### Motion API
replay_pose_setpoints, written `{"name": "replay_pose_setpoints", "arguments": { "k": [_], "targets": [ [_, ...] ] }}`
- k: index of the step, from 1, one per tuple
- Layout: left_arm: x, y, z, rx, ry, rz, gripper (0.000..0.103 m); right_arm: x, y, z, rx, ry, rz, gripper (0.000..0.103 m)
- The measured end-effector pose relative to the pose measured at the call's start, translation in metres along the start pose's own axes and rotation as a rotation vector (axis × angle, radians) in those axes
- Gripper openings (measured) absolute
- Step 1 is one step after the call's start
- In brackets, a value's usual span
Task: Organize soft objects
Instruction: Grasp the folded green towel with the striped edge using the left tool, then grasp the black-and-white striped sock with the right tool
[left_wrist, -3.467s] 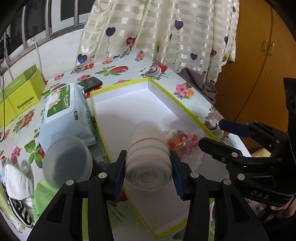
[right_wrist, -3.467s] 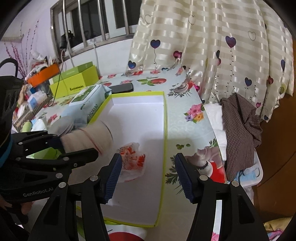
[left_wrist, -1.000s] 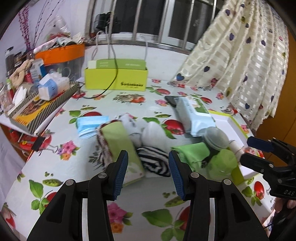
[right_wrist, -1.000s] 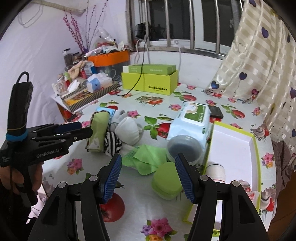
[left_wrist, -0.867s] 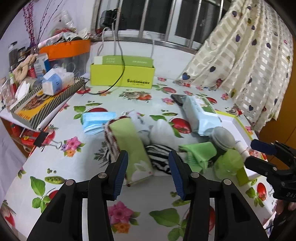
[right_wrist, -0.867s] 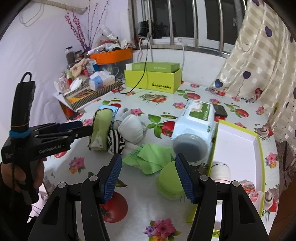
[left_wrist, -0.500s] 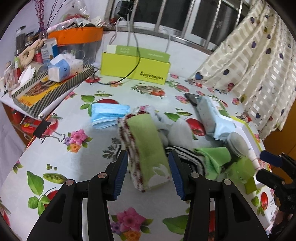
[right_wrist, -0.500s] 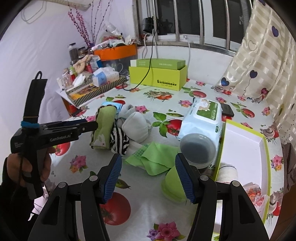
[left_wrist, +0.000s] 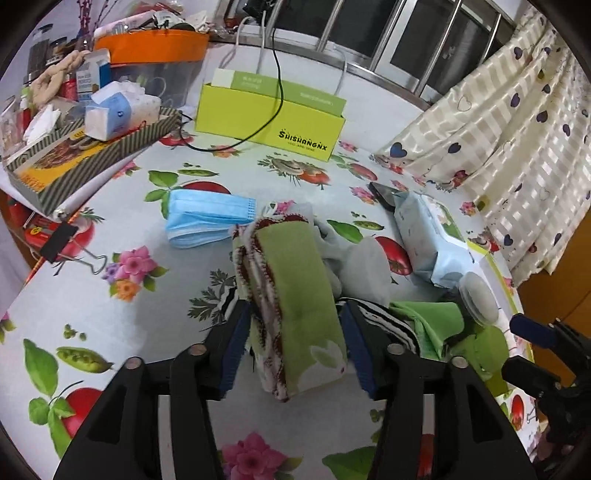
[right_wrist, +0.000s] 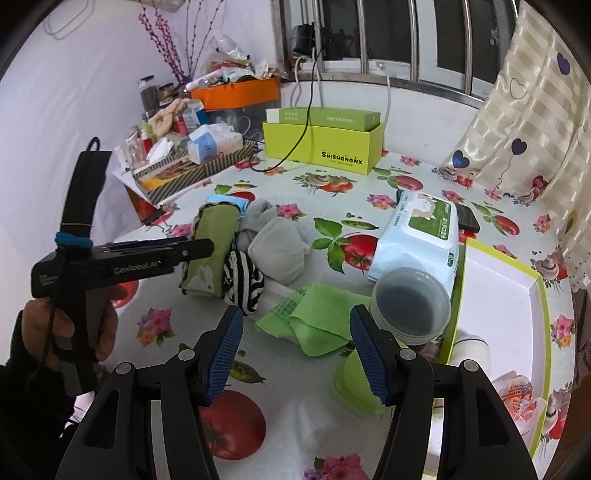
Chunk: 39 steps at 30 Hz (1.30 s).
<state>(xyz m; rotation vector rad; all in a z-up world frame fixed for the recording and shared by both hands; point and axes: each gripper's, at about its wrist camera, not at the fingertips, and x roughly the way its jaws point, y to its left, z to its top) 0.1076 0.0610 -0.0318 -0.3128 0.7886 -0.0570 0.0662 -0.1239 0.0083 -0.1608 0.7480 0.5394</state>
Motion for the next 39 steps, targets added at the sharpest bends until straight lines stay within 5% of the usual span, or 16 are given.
{"name": "replay_pose_setpoints", "arguments": {
  "k": [7, 10, 15, 25, 28, 30, 39],
  "targets": [
    [0.021, 0.006, -0.005, -0.018, 0.056, -0.01, 0.055, 0.012, 0.007, 0.005, -0.013, 0.018, 0.005, 0.06],
    [0.019, 0.009, -0.007, -0.019, 0.042, -0.026, 0.055, 0.02, 0.009, 0.008, -0.013, 0.032, 0.008, 0.06],
    [0.01, 0.014, -0.01, -0.011, 0.019, -0.044, 0.04, 0.032, 0.016, 0.013, -0.021, 0.046, 0.032, 0.06],
    [-0.014, 0.026, -0.009, -0.019, -0.031, -0.043, 0.039, 0.071, 0.043, 0.026, -0.085, 0.096, 0.079, 0.057],
    [-0.018, 0.03, -0.01, -0.028, -0.035, -0.041, 0.039, 0.091, 0.047, 0.028, -0.089, 0.135, 0.071, 0.041],
    [-0.02, 0.033, -0.01, -0.033, -0.037, -0.039, 0.039, 0.098, 0.048, 0.028, -0.09, 0.149, 0.07, 0.016],
    [-0.028, 0.028, -0.012, -0.019, -0.047, -0.041, 0.039, 0.076, 0.047, 0.029, -0.077, 0.089, 0.073, 0.011]
  ]
}}
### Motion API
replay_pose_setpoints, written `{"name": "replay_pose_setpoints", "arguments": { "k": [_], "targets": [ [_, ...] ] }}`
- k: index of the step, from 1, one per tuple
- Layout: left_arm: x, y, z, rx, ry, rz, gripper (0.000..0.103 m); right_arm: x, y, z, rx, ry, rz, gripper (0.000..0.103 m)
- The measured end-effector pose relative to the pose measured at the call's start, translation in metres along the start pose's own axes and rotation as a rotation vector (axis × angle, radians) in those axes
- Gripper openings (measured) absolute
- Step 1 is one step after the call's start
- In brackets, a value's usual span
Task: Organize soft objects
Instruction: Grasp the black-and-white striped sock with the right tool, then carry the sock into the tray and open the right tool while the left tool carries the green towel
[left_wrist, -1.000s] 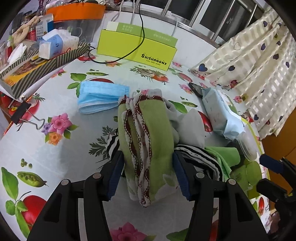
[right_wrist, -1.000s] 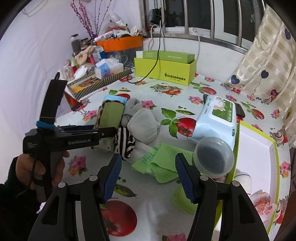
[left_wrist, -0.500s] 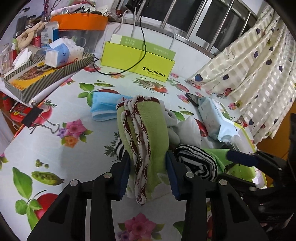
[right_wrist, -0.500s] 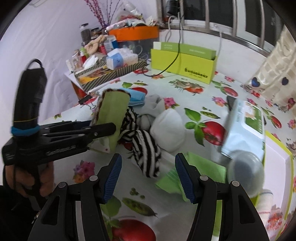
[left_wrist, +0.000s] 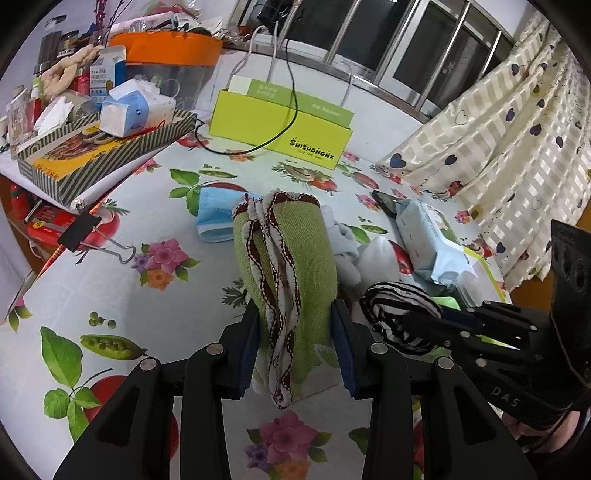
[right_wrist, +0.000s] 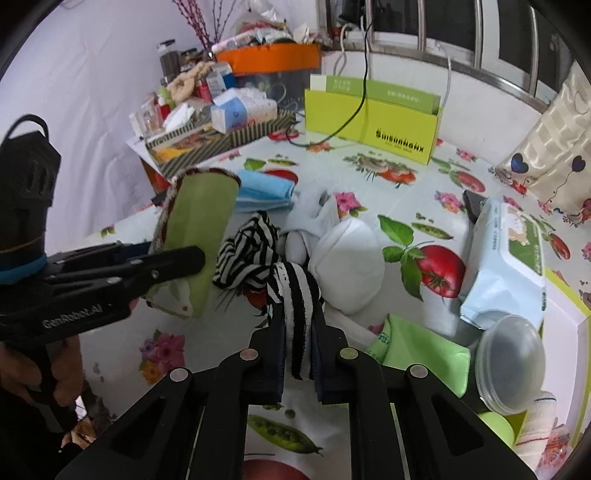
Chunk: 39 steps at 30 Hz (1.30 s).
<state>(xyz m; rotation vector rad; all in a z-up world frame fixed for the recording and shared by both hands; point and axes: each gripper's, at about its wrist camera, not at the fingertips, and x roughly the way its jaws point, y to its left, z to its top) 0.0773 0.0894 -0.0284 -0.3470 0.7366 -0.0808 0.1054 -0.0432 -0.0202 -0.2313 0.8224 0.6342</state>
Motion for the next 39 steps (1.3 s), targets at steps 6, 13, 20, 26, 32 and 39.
{"name": "replay_pose_setpoints", "arguments": {
  "k": [6, 13, 20, 26, 32, 39],
  "targets": [
    [-0.012, -0.015, 0.0, 0.031, -0.02, 0.0, 0.039, -0.025, 0.0, -0.002, 0.01, -0.059, 0.01, 0.011],
    [-0.023, -0.033, 0.002, 0.072, -0.035, 0.014, 0.039, -0.057, -0.004, -0.006, 0.025, -0.13, 0.007, 0.011],
    [-0.027, -0.058, 0.002, 0.126, -0.043, 0.026, 0.039, -0.079, -0.015, -0.013, 0.048, -0.173, -0.004, 0.011],
    [-0.028, -0.076, 0.002, 0.168, -0.05, 0.044, 0.039, -0.094, -0.023, -0.02, 0.068, -0.202, -0.019, 0.011],
    [-0.027, -0.094, 0.002, 0.205, -0.052, 0.047, 0.039, -0.107, -0.036, -0.025, 0.092, -0.225, -0.038, 0.011],
    [-0.023, -0.117, 0.003, 0.246, -0.05, 0.044, 0.039, -0.119, -0.053, -0.034, 0.12, -0.252, -0.059, 0.011]
  ]
}}
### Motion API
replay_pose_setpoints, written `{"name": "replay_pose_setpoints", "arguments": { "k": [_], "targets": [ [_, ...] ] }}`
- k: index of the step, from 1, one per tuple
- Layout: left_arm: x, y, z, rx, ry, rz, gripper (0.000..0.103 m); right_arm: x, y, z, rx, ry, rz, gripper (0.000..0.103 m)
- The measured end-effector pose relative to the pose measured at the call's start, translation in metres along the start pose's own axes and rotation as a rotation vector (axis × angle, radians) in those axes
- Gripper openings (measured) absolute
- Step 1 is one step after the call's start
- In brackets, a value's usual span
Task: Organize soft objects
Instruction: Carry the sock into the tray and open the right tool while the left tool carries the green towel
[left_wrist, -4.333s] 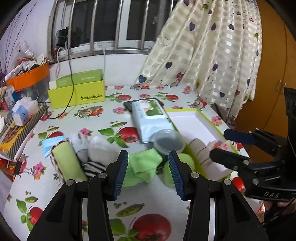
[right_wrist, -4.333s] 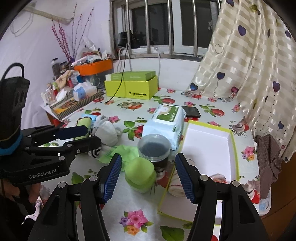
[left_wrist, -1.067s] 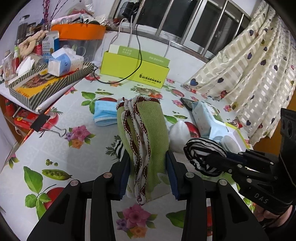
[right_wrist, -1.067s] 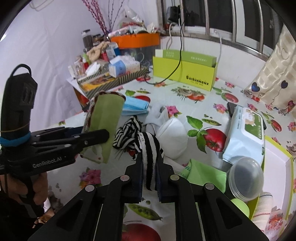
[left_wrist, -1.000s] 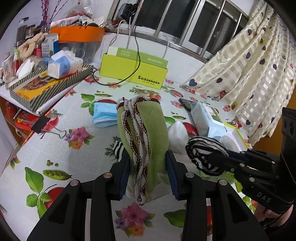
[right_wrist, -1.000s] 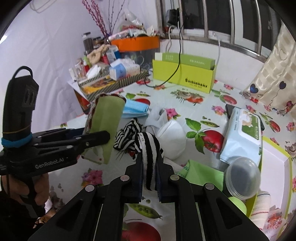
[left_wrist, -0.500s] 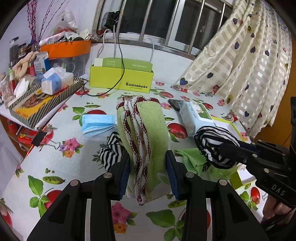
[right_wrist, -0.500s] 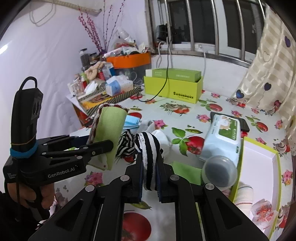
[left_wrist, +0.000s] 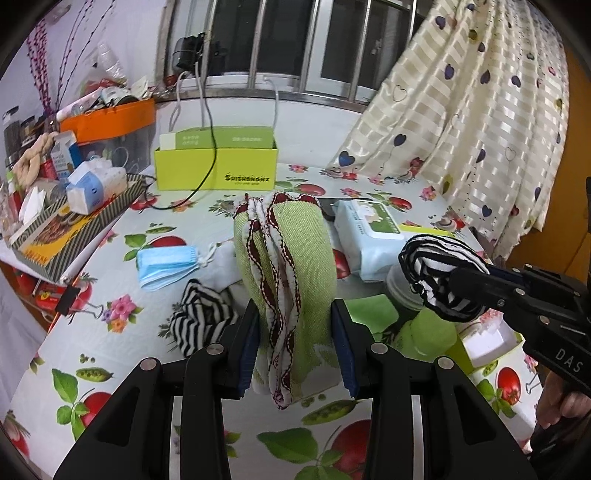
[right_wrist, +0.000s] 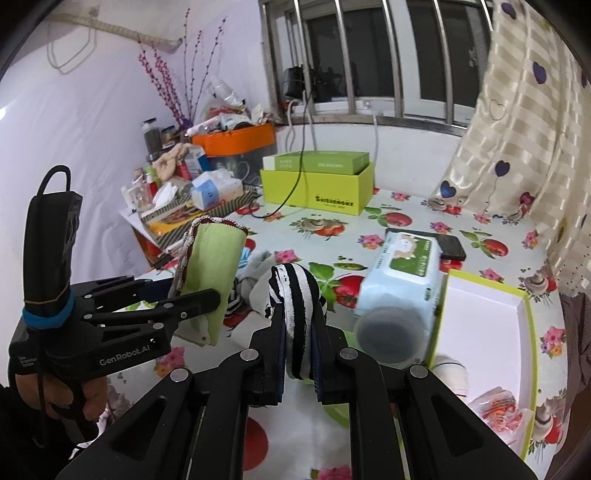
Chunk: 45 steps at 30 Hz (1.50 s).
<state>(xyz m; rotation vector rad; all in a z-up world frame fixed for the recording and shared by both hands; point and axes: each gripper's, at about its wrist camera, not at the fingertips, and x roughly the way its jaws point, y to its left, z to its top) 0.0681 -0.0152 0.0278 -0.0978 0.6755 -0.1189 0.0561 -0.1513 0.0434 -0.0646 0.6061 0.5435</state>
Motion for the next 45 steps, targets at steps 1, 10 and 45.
{"name": "replay_pose_setpoints", "arguments": {
  "k": [1, 10, 45],
  "targets": [
    [0.0, -0.004, 0.001, 0.009, -0.002, -0.002, 0.039, -0.003, -0.004, -0.001, 0.006, -0.005, -0.006, 0.011],
    [0.006, -0.032, 0.012, 0.058, -0.008, -0.029, 0.039, -0.023, -0.04, -0.007, 0.059, -0.041, -0.057, 0.011],
    [0.047, -0.149, 0.046, 0.218, 0.035, -0.227, 0.039, 0.003, -0.203, -0.068, 0.333, 0.108, -0.254, 0.023]
  ]
}}
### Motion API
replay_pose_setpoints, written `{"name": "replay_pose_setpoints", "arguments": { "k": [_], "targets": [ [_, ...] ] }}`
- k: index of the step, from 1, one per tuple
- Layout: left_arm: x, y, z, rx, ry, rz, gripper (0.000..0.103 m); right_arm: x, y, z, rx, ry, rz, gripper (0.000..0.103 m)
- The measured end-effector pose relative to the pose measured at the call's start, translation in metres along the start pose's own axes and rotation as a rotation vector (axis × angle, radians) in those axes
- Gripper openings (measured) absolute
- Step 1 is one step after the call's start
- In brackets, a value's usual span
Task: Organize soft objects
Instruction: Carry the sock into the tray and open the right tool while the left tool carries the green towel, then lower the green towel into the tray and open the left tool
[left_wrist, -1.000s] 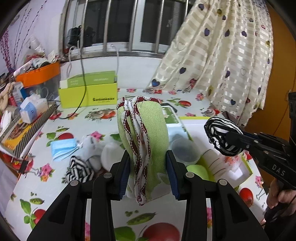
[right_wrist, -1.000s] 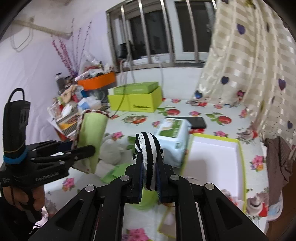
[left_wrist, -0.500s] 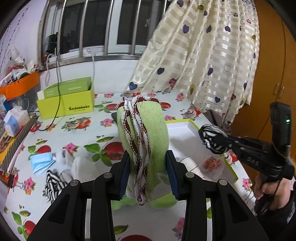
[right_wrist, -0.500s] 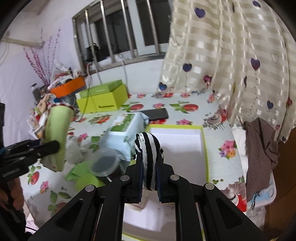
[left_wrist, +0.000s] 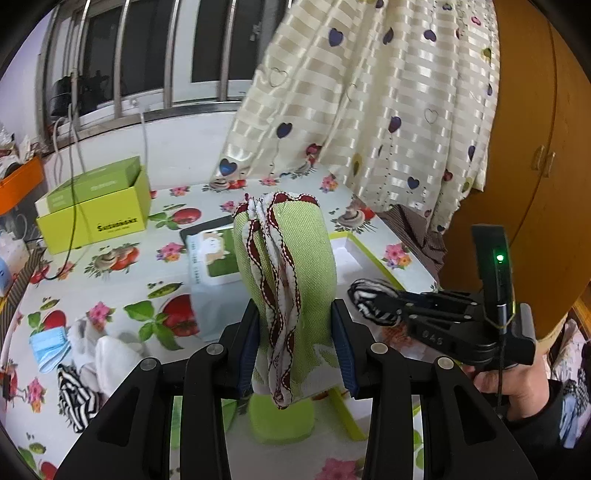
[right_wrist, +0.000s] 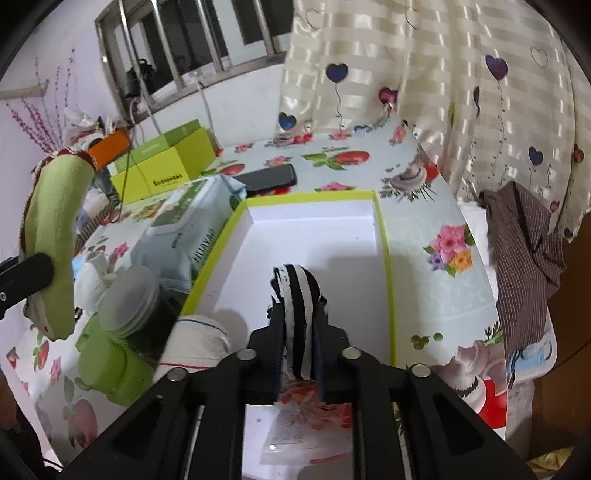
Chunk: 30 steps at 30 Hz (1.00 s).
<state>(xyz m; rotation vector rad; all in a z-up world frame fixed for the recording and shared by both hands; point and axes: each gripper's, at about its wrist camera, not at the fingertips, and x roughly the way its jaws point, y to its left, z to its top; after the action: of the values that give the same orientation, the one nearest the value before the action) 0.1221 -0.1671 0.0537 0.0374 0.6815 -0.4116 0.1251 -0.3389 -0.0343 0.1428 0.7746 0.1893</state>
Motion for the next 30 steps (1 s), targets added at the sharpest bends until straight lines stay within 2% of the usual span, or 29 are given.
{"name": "replay_pose_setpoints", "arguments": {
  "k": [1, 3, 5, 10, 18, 24, 30],
  "targets": [
    [0.002, -0.002, 0.001, 0.002, 0.004, -0.005, 0.039, 0.0, -0.002, 0.0, 0.006, 0.0, -0.003, 0.028],
    [0.008, -0.008, 0.003, 0.007, 0.014, -0.014, 0.039, -0.005, -0.003, -0.001, 0.01, -0.012, -0.002, 0.045],
    [0.015, -0.012, 0.005, 0.009, 0.027, -0.024, 0.039, -0.013, -0.003, 0.0, 0.008, -0.038, 0.0, 0.047],
    [0.031, -0.022, 0.009, 0.007, 0.056, -0.052, 0.039, -0.037, -0.01, -0.003, 0.03, -0.095, 0.002, 0.048],
    [0.065, -0.032, 0.01, -0.067, 0.149, -0.136, 0.039, -0.054, -0.024, -0.012, 0.067, -0.128, 0.014, 0.048],
    [0.088, -0.043, 0.008, -0.079, 0.208, -0.145, 0.042, -0.058, -0.034, -0.017, 0.085, -0.136, 0.021, 0.048],
    [0.094, -0.053, 0.006, -0.045, 0.21, -0.139, 0.046, -0.06, -0.037, -0.019, 0.087, -0.14, 0.03, 0.049]
  ]
}}
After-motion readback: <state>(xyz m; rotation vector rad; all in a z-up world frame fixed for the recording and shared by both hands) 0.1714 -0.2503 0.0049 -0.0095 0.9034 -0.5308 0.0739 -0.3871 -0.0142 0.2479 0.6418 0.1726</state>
